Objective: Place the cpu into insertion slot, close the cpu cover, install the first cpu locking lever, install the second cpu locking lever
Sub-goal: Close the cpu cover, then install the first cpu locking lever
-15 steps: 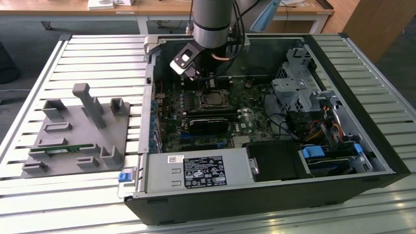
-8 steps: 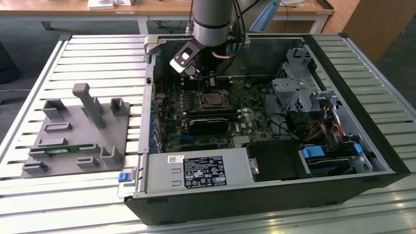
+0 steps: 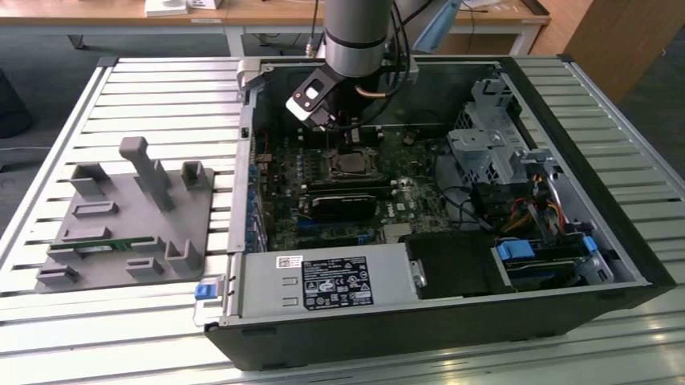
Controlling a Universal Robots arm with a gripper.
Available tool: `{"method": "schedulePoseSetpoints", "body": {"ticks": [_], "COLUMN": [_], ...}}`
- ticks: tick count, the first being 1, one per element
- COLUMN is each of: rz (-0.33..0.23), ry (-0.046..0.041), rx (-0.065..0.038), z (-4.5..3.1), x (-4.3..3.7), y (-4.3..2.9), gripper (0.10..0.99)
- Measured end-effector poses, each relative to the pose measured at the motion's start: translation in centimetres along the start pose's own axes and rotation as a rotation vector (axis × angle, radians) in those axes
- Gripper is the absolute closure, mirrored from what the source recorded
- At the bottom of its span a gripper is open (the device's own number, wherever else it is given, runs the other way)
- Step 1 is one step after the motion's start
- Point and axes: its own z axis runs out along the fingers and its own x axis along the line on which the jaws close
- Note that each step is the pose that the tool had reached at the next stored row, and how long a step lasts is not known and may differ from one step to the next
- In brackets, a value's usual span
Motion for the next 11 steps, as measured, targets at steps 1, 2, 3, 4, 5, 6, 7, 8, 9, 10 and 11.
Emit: {"method": "schedulePoseSetpoints", "body": {"ticks": [1, 2, 3, 4, 5, 6, 7, 8, 9, 10, 11], "rz": [0.000, 0.000, 0.000, 0.000, 0.000, 0.000, 0.000, 0.000, 0.000, 0.000, 0.000], "ry": [-0.0001, 0.0001, 0.0001, 0.0000, 0.0000, 0.0000, 0.0000, 0.0000, 0.0000, 0.0000, -0.0003], "rx": [0.000, 0.000, 0.000, 0.000, 0.000, 0.000, 0.000, 0.000, 0.000, 0.000, 0.000], "z": [0.00, 0.01, 0.01, 0.01, 0.01, 0.01, 0.01, 0.01, 0.01, 0.00, -0.06], "x": [-0.01, -0.01, -0.02, -0.02, -0.02, -0.02, -0.02, -0.02, -0.02, -0.02, -0.02], "y": [0.11, 0.17, 0.24, 0.30, 0.33, 0.34, 0.35, 0.36, 0.36, 0.37, 0.37], "gripper": [0.980, 0.980, 0.980, 0.980, 0.980, 0.980, 0.980, 0.980, 0.980, 0.980, 0.980]}}
